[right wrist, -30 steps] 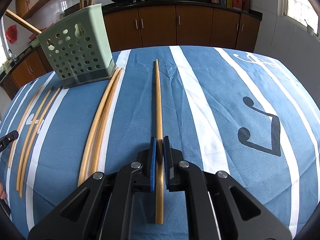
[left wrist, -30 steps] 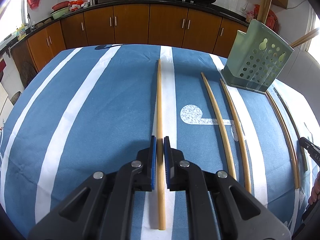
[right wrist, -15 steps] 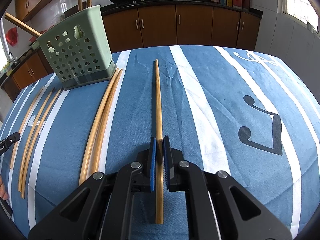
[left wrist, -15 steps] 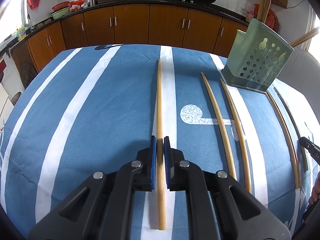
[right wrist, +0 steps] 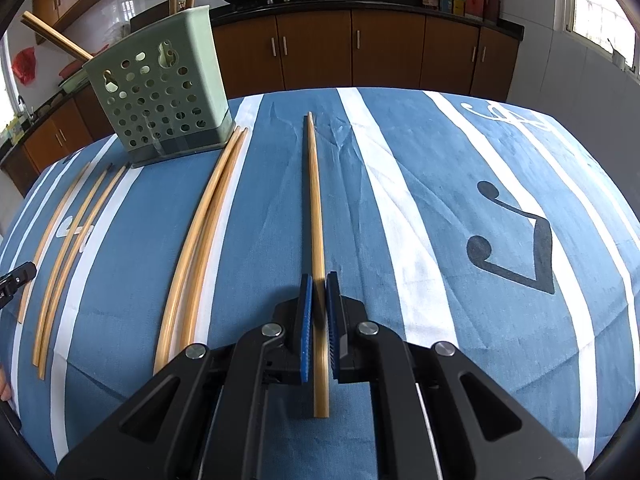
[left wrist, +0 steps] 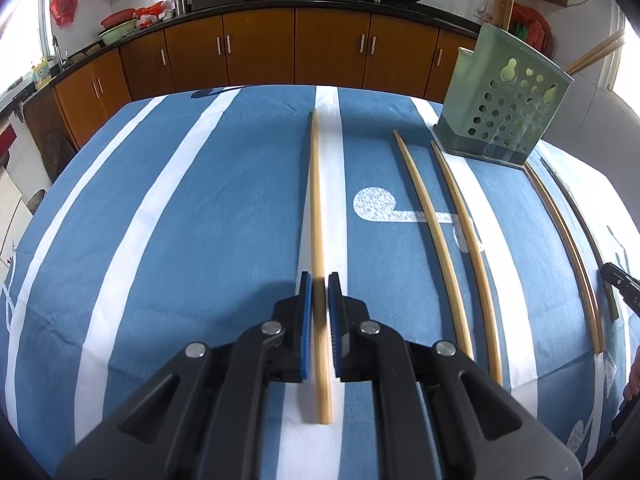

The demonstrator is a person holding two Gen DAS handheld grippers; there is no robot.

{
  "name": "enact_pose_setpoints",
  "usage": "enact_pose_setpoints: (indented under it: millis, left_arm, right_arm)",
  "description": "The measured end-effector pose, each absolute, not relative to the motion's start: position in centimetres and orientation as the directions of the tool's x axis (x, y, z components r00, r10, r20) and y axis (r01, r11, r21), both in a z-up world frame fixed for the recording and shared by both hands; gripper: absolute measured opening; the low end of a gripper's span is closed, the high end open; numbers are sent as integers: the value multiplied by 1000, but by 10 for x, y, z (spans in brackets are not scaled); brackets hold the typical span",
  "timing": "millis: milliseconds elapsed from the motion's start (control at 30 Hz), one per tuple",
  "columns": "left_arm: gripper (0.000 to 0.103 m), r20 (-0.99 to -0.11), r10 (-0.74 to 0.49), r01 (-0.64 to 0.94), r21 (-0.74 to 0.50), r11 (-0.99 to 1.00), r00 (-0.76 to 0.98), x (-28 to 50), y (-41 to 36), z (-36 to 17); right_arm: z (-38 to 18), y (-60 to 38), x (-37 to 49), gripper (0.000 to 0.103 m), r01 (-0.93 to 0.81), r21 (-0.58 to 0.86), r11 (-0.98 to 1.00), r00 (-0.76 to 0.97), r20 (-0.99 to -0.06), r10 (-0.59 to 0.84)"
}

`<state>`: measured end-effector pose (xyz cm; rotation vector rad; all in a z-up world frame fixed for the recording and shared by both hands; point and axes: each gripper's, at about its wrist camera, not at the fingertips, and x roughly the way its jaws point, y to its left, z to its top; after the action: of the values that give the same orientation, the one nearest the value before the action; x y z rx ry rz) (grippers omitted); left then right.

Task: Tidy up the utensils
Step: 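Hold the grasped chopsticks closed in both tools on the table, then lift both held chopsticks upright and carry them toward the green holder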

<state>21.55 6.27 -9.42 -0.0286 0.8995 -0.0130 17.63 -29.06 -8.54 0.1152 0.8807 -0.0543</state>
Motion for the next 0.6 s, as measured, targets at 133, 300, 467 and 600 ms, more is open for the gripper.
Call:
enact_pose_setpoints:
  millis: [133,300,467,600]
  left_arm:
    - [8,-783,-22,6,-23,1000,622,211,63,-94]
    - [8,-776,-21,-7,-33,999,631,202,67,-87]
    - [8,-728,-41,-15,-70,997,684,192,73,-60]
    - [8,-677,-52,-18,-96,995,735,185,75,-33]
  right_arm:
    - [-85,-292,174,7,94,89,992,639,-769,8]
    - [-69,-303,161,7,113,133,985,685,-728,20]
    - [-44,-316,150,7,129,172,977,741,-671,21]
    - [-26,-322,144,7,135,195,971,777,-629,19]
